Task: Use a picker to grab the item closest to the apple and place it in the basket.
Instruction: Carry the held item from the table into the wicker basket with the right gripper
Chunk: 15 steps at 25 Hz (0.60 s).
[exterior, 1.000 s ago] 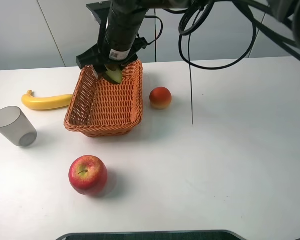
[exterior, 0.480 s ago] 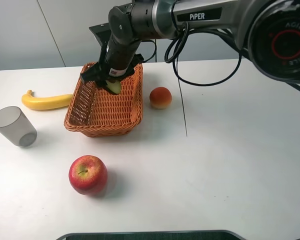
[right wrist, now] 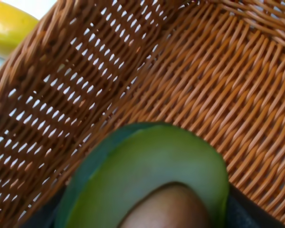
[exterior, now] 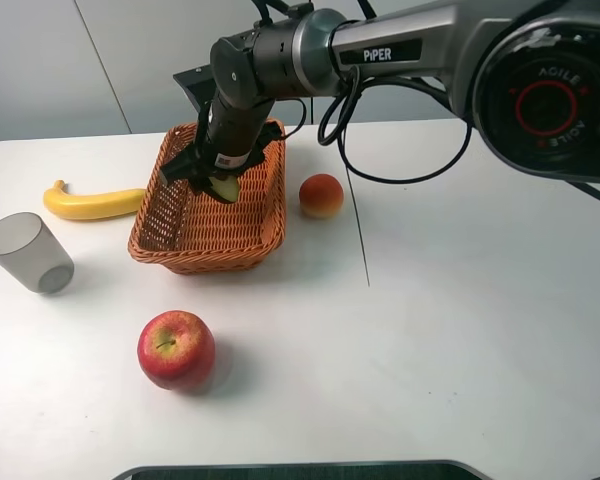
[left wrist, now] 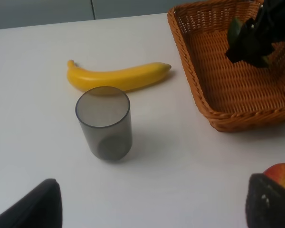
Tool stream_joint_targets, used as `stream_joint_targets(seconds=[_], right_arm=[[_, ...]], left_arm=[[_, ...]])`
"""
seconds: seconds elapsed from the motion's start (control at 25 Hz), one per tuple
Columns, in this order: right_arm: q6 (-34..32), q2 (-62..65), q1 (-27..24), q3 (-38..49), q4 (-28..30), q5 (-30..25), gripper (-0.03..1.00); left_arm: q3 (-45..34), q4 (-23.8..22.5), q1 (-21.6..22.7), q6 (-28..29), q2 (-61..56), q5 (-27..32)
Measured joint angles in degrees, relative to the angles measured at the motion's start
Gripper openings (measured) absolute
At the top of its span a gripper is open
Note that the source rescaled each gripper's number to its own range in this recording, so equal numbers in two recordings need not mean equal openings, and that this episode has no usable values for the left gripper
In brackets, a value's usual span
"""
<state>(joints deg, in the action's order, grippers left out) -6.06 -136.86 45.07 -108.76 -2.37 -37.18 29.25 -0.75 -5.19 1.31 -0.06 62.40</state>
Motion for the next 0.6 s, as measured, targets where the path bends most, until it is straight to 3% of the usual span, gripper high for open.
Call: stream_joint_targets(seconds=[0.24, 0.28, 0.4, 0.44, 0.52, 0.6], right_arm=[[0.15, 0.00, 0.00, 0.00, 0.00, -0.71, 0.06], [0.15, 0.00, 0.00, 0.00, 0.00, -0.82, 0.15], [0.15, 0.00, 0.00, 0.00, 0.00, -0.84, 0.72], [0.15, 0.00, 0.00, 0.00, 0.00, -0.96, 0.87], [0.15, 0.00, 0.00, 0.00, 0.00, -1.07, 0.97], [0.15, 0.00, 0.00, 0.00, 0.00, -1.18, 0.99]], left_arm=[[0.00, 0.00, 0.00, 0.00, 0.00, 0.00], [0.00, 0.00, 0.00, 0.00, 0.00, 0.00], [0.00, 0.00, 0.00, 0.00, 0.00, 0.00], [0.00, 0.00, 0.00, 0.00, 0.00, 0.00], [0.00, 0.00, 0.00, 0.00, 0.00, 0.00], [0.00, 0.00, 0.00, 0.00, 0.00, 0.00]])
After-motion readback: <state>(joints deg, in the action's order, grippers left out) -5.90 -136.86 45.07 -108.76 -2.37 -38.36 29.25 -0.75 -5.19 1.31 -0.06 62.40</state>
